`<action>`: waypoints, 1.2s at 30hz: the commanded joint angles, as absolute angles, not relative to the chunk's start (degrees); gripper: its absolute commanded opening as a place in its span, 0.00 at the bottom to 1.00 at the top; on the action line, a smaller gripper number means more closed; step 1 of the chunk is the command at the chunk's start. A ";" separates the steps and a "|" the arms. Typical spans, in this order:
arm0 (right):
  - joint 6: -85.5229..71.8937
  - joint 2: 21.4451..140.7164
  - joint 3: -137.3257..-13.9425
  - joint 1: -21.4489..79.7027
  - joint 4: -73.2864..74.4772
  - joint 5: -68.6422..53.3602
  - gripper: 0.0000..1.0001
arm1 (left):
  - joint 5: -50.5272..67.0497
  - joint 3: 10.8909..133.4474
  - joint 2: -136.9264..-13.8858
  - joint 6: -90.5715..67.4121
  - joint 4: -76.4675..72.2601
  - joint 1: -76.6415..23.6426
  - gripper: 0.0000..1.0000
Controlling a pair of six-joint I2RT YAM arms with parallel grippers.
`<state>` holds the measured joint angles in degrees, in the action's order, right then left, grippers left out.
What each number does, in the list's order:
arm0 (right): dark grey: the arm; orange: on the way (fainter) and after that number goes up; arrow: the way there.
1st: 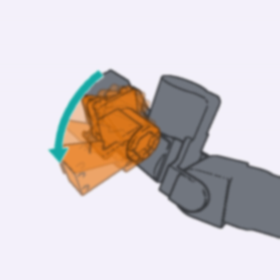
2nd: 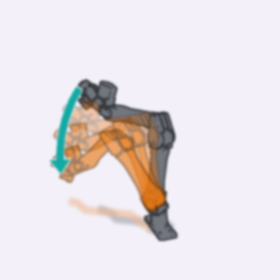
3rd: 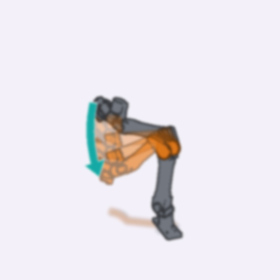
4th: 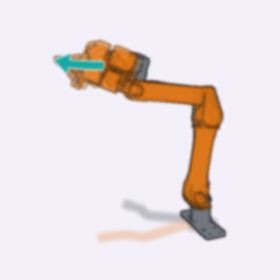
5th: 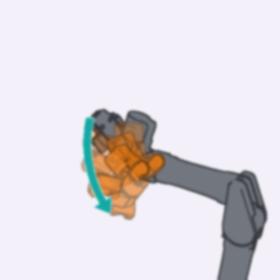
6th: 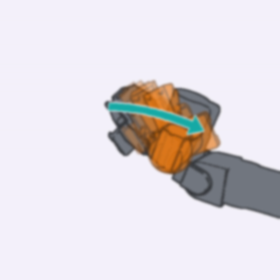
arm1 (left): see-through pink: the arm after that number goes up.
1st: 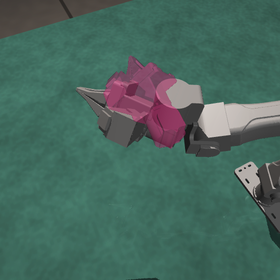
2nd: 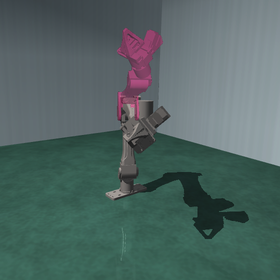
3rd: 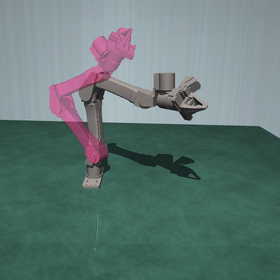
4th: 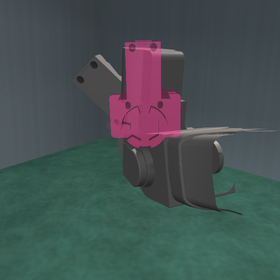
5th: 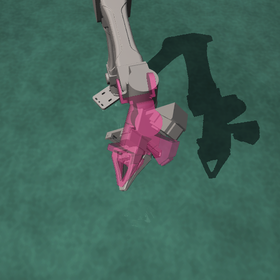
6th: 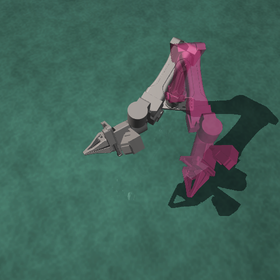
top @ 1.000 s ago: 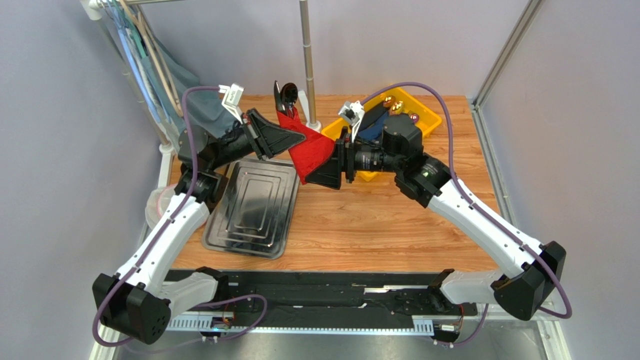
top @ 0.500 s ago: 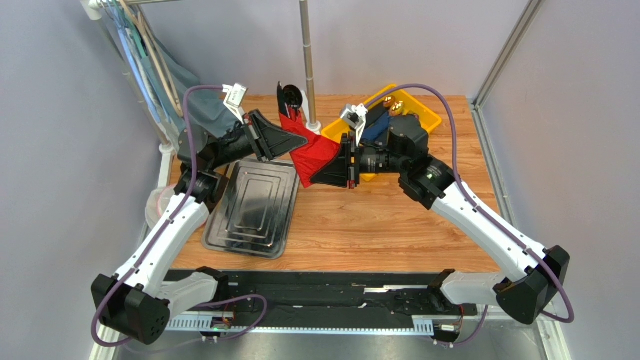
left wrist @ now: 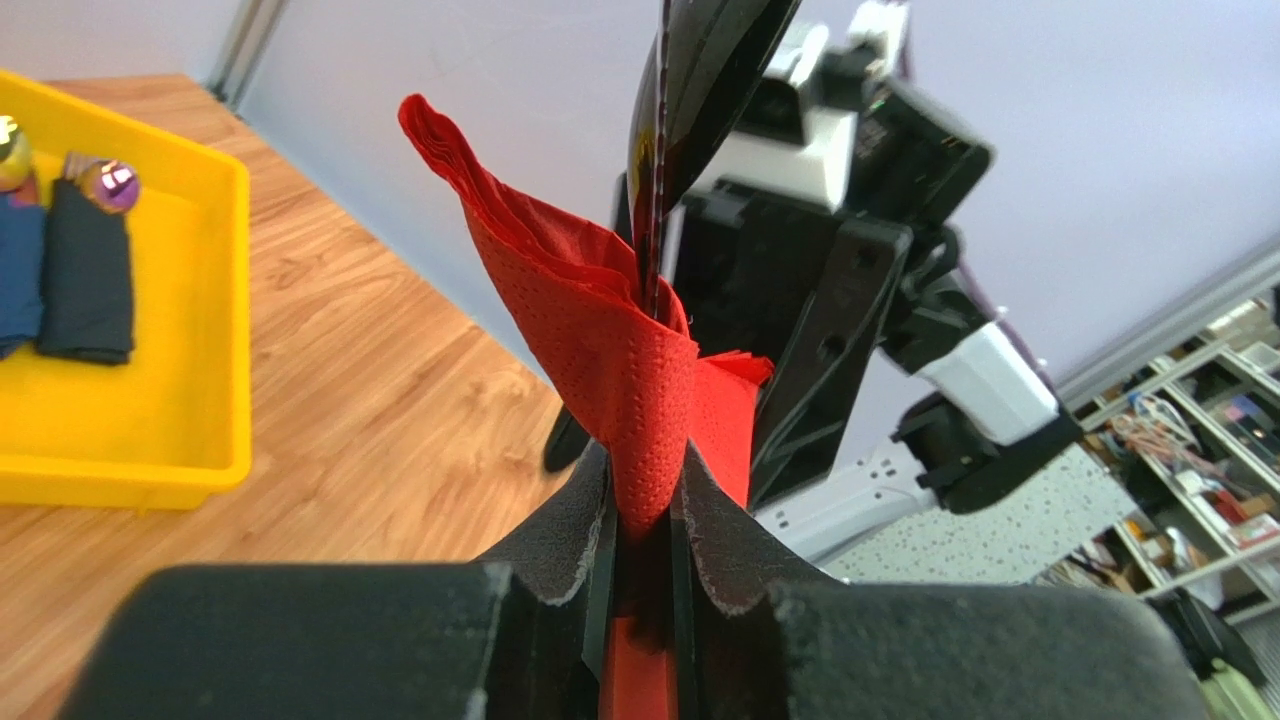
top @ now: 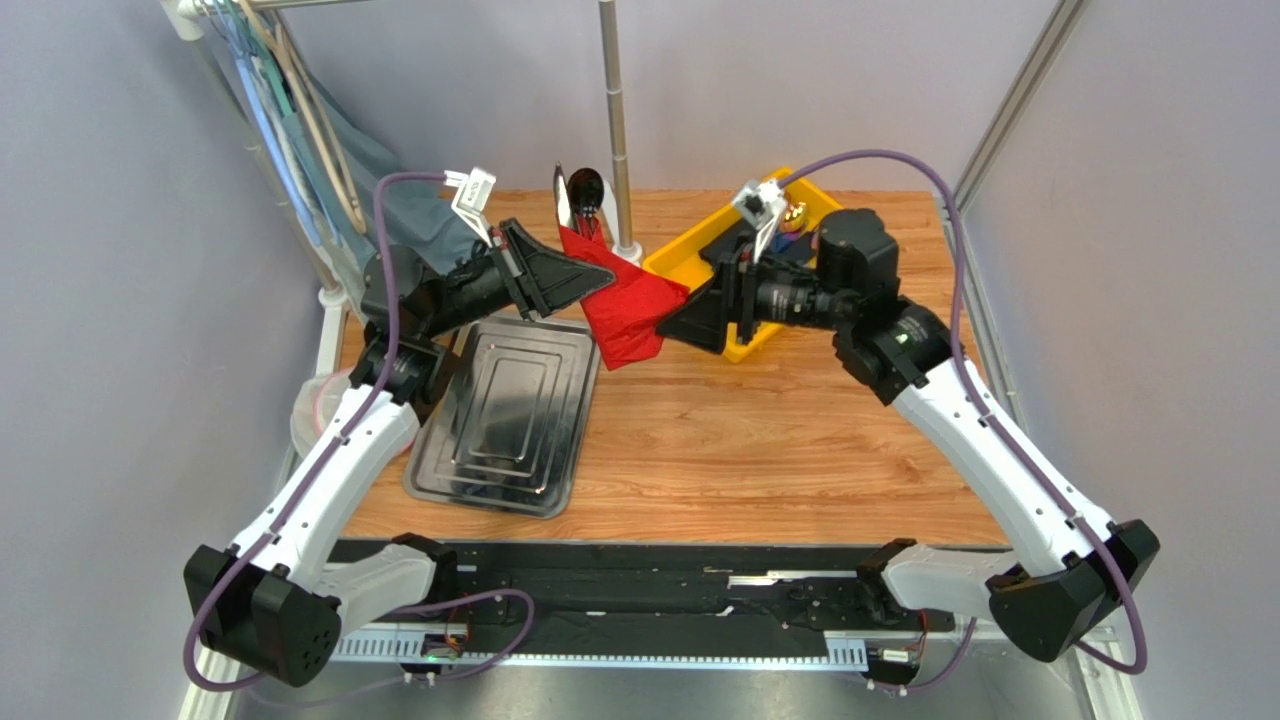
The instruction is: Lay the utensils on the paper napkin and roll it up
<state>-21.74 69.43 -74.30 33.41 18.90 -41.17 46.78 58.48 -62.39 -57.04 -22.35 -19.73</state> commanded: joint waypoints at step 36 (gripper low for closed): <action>-20.57 74.00 -78.22 38.15 11.25 -39.99 0.63 | 45.61 63.54 -62.84 -55.10 -21.71 -23.47 0.00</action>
